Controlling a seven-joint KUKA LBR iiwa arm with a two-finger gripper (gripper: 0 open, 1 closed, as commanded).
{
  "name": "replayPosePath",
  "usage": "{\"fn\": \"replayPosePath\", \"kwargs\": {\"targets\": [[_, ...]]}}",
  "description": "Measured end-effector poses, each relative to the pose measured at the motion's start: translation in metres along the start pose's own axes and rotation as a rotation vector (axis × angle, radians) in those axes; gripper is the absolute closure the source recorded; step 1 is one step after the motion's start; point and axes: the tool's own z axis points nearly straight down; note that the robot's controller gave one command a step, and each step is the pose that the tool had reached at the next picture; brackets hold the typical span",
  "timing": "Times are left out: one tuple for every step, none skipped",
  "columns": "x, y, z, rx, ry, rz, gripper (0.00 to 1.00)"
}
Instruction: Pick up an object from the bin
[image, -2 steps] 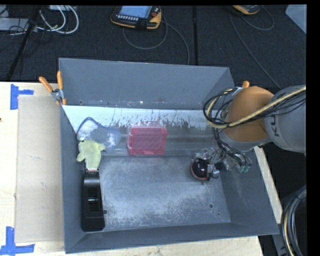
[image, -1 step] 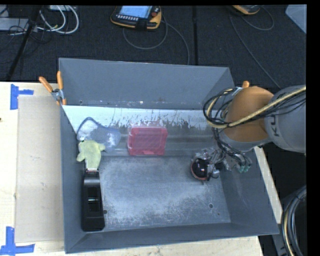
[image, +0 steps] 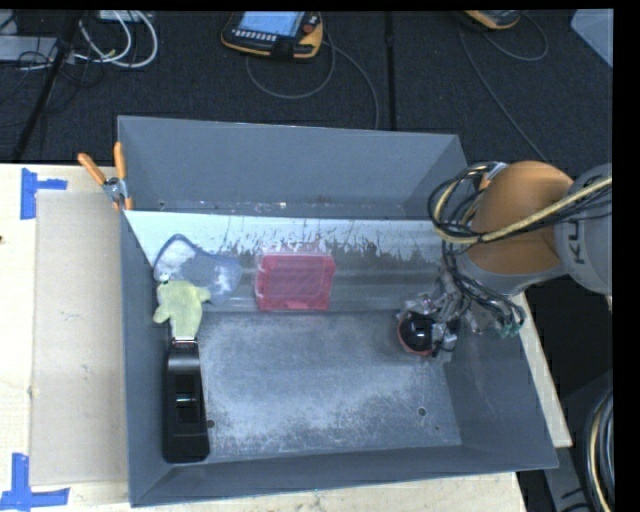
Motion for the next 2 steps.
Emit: {"fn": "replayPosePath", "kwargs": {"targets": [[0.0261, -0.015, -0.0659, 0.004, -0.005, 0.097, 1.0], [0.026, -0.0149, -0.0659, 0.004, -0.005, 0.096, 1.0]]}}
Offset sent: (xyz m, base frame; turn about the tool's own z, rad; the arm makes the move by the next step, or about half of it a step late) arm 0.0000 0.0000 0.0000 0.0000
